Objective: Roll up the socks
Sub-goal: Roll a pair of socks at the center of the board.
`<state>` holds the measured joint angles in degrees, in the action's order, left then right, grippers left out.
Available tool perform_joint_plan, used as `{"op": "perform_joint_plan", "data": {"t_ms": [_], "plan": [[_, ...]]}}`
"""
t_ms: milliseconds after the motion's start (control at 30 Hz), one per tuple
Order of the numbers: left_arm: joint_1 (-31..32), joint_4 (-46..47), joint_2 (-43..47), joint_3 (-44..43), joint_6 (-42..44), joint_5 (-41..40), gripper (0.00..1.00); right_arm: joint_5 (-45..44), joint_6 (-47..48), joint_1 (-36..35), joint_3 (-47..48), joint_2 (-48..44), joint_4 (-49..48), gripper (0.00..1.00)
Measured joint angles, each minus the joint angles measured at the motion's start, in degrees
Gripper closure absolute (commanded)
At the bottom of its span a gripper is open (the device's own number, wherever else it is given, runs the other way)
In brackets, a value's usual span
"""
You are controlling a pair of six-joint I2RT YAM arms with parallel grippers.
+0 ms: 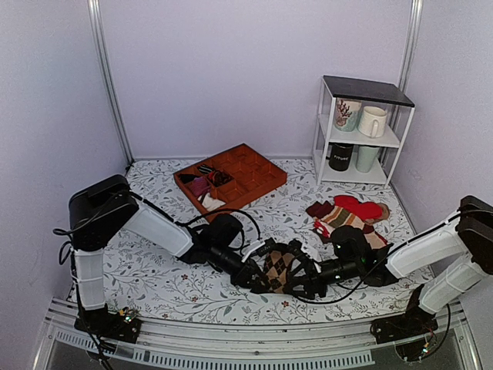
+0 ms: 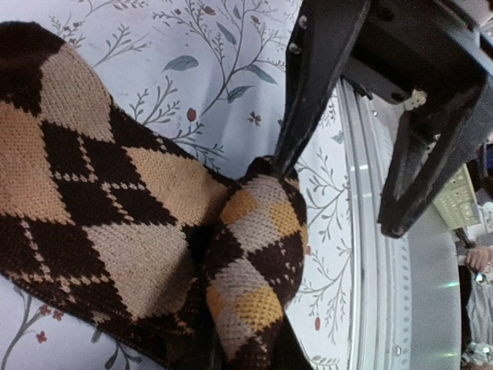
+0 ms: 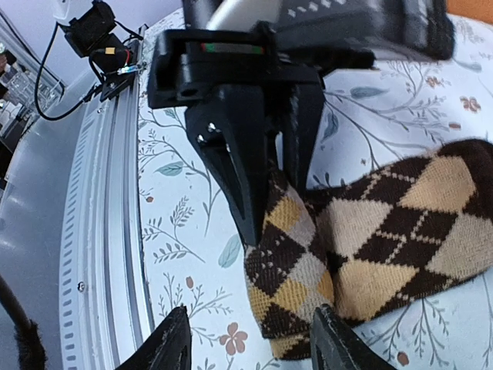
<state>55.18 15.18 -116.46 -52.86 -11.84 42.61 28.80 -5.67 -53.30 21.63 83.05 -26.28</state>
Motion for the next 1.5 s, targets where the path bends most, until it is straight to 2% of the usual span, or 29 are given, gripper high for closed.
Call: {"op": "perform_joint_plan", "data": {"t_ms": [200,500,533,667,767,800,833,867,900,1067,1233,1300,1400,1500], "plan": [[-0.5,0.0,-0.9,-0.6,-0.2,1.9,1.00,-1.3,2.8,-0.6,0.8,3.2,-3.6,0.45],[-0.9,0.5,-1.4,-0.6,-0.4,3.1,1.00,-3.8,4.7,-2.3,4.2,9.9,-3.9,0.46],[-0.9,0.6,-1.4,-0.6,-0.4,3.2,1.00,-4.2,5.1,-2.5,4.7,10.5,-3.8,0.50],[-1.0,0.9,-1.5,-0.6,-0.4,3.6,0.97,-5.4,6.4,-3.5,7.1,13.4,-2.5,0.78],[-1.2,1.1,-1.0,-0.2,-0.3,3.5,0.91,-4.9,6.1,-3.7,8.0,13.6,-1.2,0.86],[-1.2,1.1,-0.7,0.0,-0.3,3.4,0.81,-4.8,5.7,-3.7,8.1,13.6,-1.0,0.86],[-1.2,1.2,-0.3,0.2,-0.3,2.9,0.60,-4.7,4.8,-3.7,8.1,13.6,-0.9,0.87],[-1.2,1.5,0.1,0.6,-0.3,2.3,0.08,-4.6,4.6,-3.7,8.2,13.6,-0.9,0.87],[-1.0,1.9,0.7,1.0,0.1,1.4,0.02,-4.4,4.0,-3.7,8.3,13.6,-0.7,0.87],[0.3,3.1,7.9,5.4,0.0,-6.4,0.01,-2.3,1.7,-3.7,8.8,14.1,-0.6,0.87],[1.6,3.0,17.9,14.4,2.3,-23.8,0.00,3.7,0.2,-2.7,10.3,16.3,-0.1,0.87],[4.0,4.7,23.5,18.9,3.9,-31.3,0.00,6.5,0.3,-2.0,11.5,17.6,0.5,0.87],[8.9,13.0,31.6,26.8,6.6,-38.5,0.01,10.4,0.8,-1.1,12.9,19.1,1.5,0.86],[10.2,25.5,34.1,34.8,8.8,-38.8,0.00,13.5,2.0,-0.9,13.4,19.5,2.8,0.86]]}}
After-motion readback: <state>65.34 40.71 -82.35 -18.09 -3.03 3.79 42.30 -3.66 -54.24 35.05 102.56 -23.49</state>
